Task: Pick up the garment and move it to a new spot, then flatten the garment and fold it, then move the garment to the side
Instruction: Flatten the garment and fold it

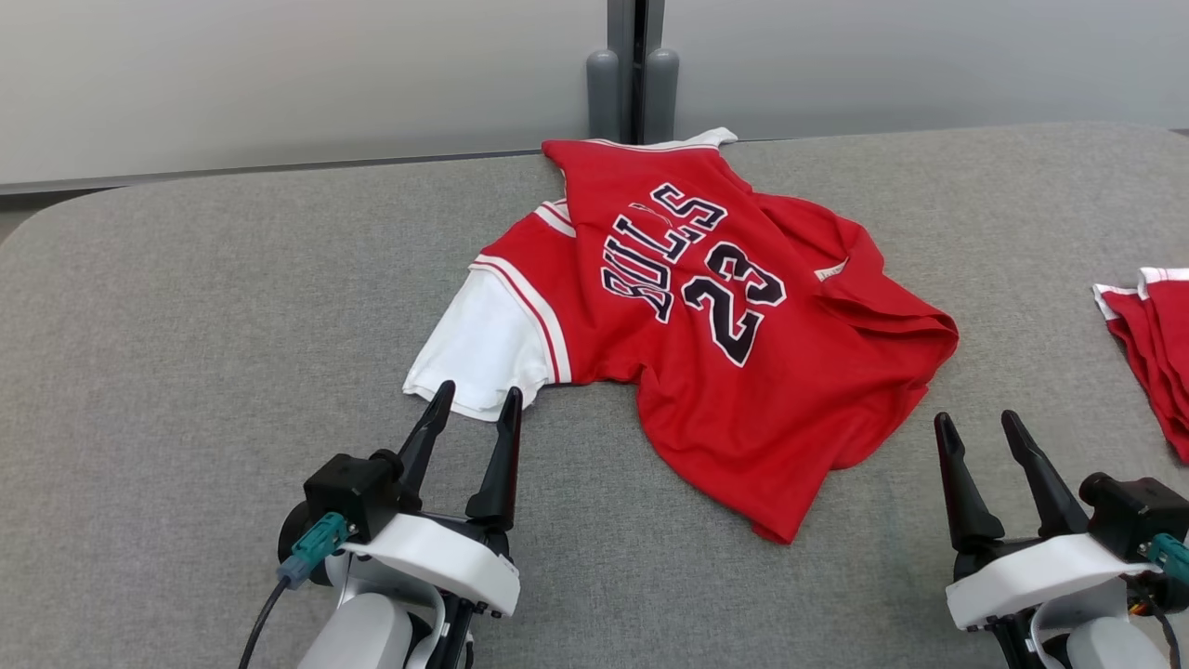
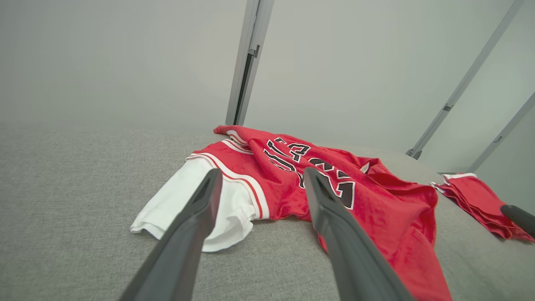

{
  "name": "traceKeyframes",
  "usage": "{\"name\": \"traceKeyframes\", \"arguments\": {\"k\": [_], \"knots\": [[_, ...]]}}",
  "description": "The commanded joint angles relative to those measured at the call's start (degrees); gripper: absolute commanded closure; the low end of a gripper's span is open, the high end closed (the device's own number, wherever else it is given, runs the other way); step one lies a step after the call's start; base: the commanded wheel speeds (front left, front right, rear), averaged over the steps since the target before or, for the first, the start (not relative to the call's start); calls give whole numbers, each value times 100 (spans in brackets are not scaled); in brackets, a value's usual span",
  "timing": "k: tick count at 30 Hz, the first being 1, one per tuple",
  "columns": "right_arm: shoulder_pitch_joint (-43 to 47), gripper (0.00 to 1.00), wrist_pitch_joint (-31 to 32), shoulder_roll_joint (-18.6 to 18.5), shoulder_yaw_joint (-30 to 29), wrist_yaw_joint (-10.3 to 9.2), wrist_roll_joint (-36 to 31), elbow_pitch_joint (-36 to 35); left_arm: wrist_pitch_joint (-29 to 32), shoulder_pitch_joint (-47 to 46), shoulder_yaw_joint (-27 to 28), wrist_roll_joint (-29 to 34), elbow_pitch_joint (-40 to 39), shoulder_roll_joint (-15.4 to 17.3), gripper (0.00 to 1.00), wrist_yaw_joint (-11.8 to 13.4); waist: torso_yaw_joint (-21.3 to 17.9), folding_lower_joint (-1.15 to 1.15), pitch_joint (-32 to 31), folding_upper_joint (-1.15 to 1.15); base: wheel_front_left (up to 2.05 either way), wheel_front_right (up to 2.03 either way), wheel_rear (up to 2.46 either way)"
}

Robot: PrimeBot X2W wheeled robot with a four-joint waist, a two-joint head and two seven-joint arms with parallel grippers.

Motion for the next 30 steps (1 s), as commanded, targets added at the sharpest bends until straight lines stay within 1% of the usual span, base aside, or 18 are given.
{"name": "traceKeyframes", "arguments": {"k": [1, 11, 13, 18, 19, 20, 22, 26, 30], "knots": [[-68, 0, 96, 24, -35, 1, 88, 64, -8, -40, 12, 61, 12, 25, 0, -28, 49, 0, 46, 0, 0, 0, 0], [-460, 0, 632, 180, -198, 1, 710, 752, -8, -252, -141, 21, -3, 26, 0, 30, 484, 0, 440, 0, 0, 0, 0], [-536, 0, 711, 128, -206, 1, 653, 958, -9, -284, -163, 12, 0, 25, 0, 42, 575, 0, 504, 0, 0, 0, 0], [-722, 0, 886, 216, -230, 1, 757, 1334, -8, -316, -178, 19, 10, 24, 0, 76, 722, 0, 575, 0, 0, 0, 0], [-746, 79, 943, 229, -102, 2, 853, 1347, -8, -339, -201, 54, 15, 24, 0, 90, 754, 0, 588, 0, 0, 0, 0], [-756, 100, 949, 215, -61, 1, 903, 1327, -8, -345, -209, 55, 17, 25, 0, 94, 763, 0, 590, 0, 0, 0, 0], [-790, 100, 838, 136, -71, 1, 955, 1277, -8, -346, -216, 37, 19, 24, 0, 105, 760, 0, 577, 0, 0, 0, 0], [-843, 100, 650, -33, -54, 1, 799, 1168, -8, -270, -201, 6, 30, 25, 0, 130, 663, 0, 487, 0, 0, 0, 0], [-863, 100, 633, -263, -104, 1, 640, 952, -8, -222, -203, -5, 51, 25, 0, 95, 535, 0, 353, 0, 0, 0, 0]]}}
